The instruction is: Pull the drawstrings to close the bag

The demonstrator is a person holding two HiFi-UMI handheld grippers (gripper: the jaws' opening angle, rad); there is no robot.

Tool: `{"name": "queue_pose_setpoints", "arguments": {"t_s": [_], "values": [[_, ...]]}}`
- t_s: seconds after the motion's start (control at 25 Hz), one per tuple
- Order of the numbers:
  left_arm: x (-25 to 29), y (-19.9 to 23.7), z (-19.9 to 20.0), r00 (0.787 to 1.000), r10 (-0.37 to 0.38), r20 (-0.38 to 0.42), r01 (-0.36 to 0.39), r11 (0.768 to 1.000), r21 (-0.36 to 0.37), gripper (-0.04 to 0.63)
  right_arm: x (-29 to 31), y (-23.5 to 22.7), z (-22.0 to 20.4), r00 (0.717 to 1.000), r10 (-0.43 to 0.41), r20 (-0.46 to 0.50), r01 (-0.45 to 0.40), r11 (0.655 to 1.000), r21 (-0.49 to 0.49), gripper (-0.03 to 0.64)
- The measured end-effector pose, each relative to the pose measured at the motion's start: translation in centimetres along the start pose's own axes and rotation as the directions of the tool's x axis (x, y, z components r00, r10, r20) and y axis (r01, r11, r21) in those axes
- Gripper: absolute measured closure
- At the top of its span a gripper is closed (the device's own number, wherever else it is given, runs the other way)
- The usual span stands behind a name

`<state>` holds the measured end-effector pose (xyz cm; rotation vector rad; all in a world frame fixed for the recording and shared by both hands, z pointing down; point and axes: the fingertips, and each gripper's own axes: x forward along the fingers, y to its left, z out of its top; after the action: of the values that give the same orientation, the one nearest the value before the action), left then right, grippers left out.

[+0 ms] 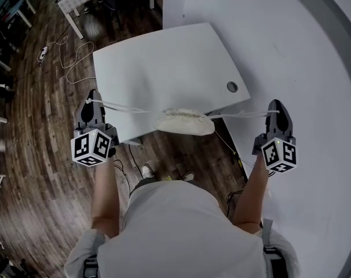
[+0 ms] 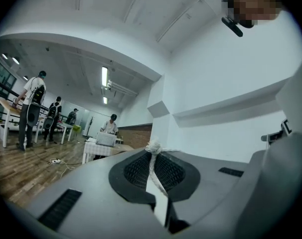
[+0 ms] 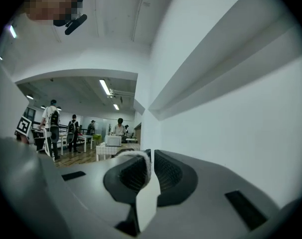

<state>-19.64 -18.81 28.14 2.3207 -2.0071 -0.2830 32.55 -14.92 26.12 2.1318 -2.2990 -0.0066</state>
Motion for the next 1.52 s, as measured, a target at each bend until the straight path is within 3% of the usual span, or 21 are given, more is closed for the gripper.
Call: {"name": "queue_pose_setpoints", "arguments": {"t_s": [0.48,0.76,1.04,1.36,1.52], "values": [[-1.3,-5.9,5.3,0.981,-0.188,0.046,0.185,0.981,0.053,0.578,-0.5,6.3,4.3,0.992,0.109,0.071,-0.106,0.993,-0.051,0.577],[-2.1,-8.4,6.7,0.975,-0.212,0.068,0.207,0.976,0.067,0.578,-0.7,6.9,5.0,0.983,0.156,0.093,-0.149,0.986,-0.076,0.577],[-4.0,-11.7,9.5,0.952,-0.279,0.123,0.272,0.960,0.071,0.578,-1.2,8.8,5.2,0.971,0.222,0.086,-0.214,0.973,-0.091,0.577],[-3.7,-11.4,8.5,0.959,-0.272,0.076,0.266,0.961,0.079,0.578,-0.8,9.1,6.1,0.965,0.237,0.109,-0.227,0.969,-0.092,0.577],[-4.1,-12.1,7.4,0.951,-0.306,0.045,0.301,0.950,0.086,0.578,-1.1,8.9,5.7,0.967,0.236,0.101,-0.227,0.970,-0.092,0.577]]}}
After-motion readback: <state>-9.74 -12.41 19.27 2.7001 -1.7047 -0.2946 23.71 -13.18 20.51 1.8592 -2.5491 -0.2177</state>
